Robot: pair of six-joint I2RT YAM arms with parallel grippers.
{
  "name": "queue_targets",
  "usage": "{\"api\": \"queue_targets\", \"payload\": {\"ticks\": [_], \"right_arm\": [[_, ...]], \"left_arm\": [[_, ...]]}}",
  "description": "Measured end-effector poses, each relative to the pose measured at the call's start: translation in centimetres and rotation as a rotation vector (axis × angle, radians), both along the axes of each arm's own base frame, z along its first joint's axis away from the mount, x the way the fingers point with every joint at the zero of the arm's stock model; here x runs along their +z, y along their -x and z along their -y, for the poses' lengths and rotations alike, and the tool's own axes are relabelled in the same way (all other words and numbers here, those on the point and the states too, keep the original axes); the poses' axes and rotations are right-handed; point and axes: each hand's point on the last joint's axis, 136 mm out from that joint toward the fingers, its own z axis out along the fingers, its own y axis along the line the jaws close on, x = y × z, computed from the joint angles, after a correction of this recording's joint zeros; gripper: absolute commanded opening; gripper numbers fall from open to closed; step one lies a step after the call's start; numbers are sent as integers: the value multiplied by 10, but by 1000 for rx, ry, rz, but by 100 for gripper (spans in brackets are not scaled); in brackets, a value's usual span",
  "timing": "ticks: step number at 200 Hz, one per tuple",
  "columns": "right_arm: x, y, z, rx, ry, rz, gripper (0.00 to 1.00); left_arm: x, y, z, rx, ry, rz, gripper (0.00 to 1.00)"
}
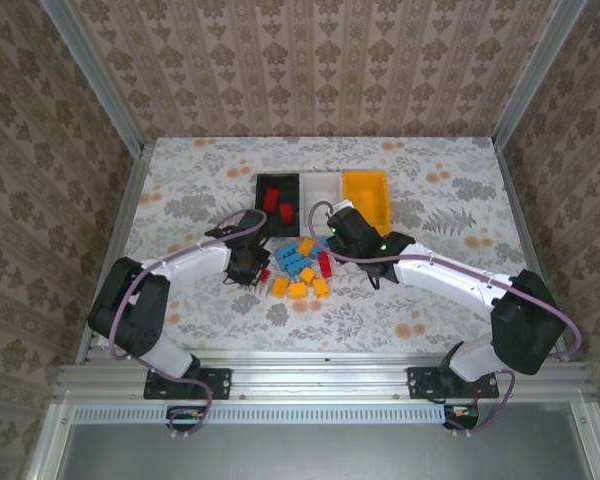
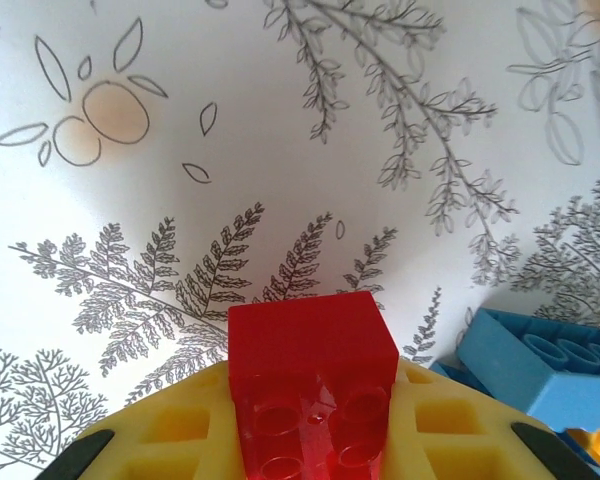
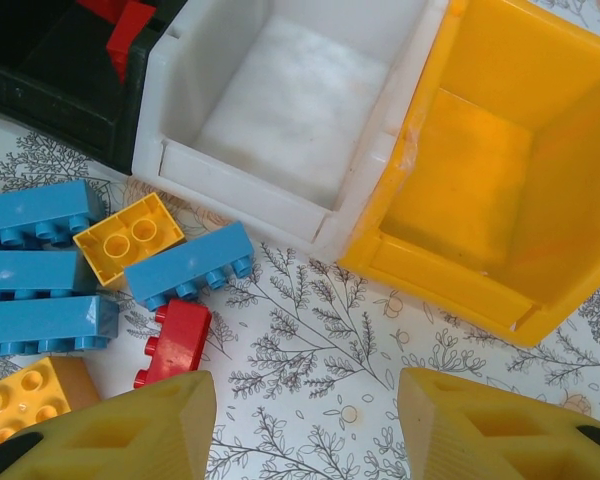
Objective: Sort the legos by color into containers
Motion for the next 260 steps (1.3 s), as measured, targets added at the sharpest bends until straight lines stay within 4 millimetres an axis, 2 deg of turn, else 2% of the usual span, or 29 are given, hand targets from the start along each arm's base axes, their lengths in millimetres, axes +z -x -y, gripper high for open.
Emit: {"api": "queue_targets", "payload": {"ticks": [33,54,72,99,118,133,156,180,207,226,260], "right_arm": [[1,-1,-1,2,-5,3,52],[2,-1,-2,2,-10,8,52],[2,-2,-2,2,-13,11,52],[2,-2,-2,1,-14,11,52],[-2,-1,-1,-1,-12,6,53],[-5,1,0,-1,-6,-1,52],[-9,3,2,-3,-3,-9,52],[-10,3,1,-6,-9,-11,52],[-10,3,1,-9,-14,-9,53],[-12,3,2,-9,-13,-10,53],[-12,3,2,-9,-13,-10,53]], "left_arm": [[6,-4,-3,-24,-22,31,25],[23,-17,-1,-61,-43,82,25],[56,-43,10,-110,-39,182,26],[115,-94,29,-188,-36,356,26],[134,-126,38,-251,-83,427,25],[133,-146,43,-306,-138,445,26],[117,-173,49,-401,-235,428,26],[100,-192,57,-492,-301,405,26],[83,-200,62,-568,-343,374,34],[73,-200,61,-604,-366,350,36],[70,-198,57,-634,-399,330,37]]}}
